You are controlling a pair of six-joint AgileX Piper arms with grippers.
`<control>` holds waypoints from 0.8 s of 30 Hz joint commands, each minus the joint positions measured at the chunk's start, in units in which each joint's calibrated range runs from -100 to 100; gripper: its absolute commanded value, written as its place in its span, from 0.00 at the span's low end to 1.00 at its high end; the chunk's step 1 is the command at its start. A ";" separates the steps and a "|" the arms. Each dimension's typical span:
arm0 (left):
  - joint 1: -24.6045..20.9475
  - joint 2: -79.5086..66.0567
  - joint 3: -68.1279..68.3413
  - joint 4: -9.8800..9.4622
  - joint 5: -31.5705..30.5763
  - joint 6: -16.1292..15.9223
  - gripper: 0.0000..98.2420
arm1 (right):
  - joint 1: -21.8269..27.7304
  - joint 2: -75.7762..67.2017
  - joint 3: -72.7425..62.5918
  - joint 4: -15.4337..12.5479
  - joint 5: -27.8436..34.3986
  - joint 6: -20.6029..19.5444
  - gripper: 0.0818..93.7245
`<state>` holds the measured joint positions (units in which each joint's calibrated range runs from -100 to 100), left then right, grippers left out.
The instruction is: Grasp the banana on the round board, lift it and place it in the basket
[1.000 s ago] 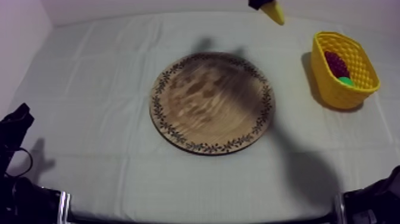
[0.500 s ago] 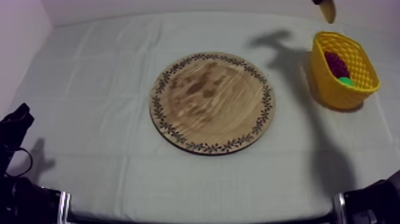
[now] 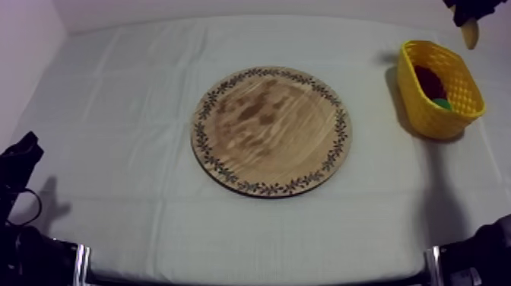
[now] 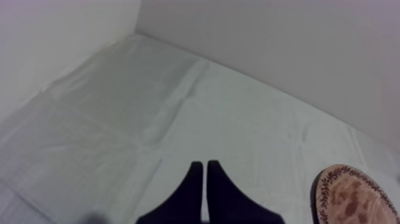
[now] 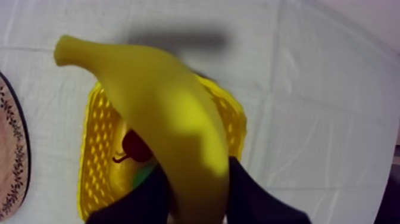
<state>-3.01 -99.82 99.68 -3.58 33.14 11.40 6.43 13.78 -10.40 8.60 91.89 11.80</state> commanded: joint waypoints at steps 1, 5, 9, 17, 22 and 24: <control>0.01 0.00 -0.01 -0.01 0.00 0.00 0.00 | 0.11 -0.42 1.38 -0.11 0.39 -0.21 0.24; 0.01 0.00 -0.01 -0.01 0.00 0.00 0.00 | 0.36 -1.21 5.39 -0.05 -0.77 -0.56 0.25; 0.01 0.00 -0.01 -0.01 0.00 0.00 0.00 | 0.57 -0.64 10.61 0.01 -3.20 -0.92 0.26; 0.01 0.00 -0.01 -0.01 0.00 0.00 0.00 | 0.78 3.88 18.62 0.23 -9.56 -1.69 0.28; 0.01 0.00 -0.01 -0.01 0.00 0.00 0.00 | 1.07 6.53 19.99 -0.06 -11.68 -1.84 0.36; 0.01 0.00 -0.01 -0.01 0.00 0.00 0.00 | 1.15 7.12 19.97 -0.22 -12.10 -1.84 0.46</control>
<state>-3.01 -99.82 99.68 -3.58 33.14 11.40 7.54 20.73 9.65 8.63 79.73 9.93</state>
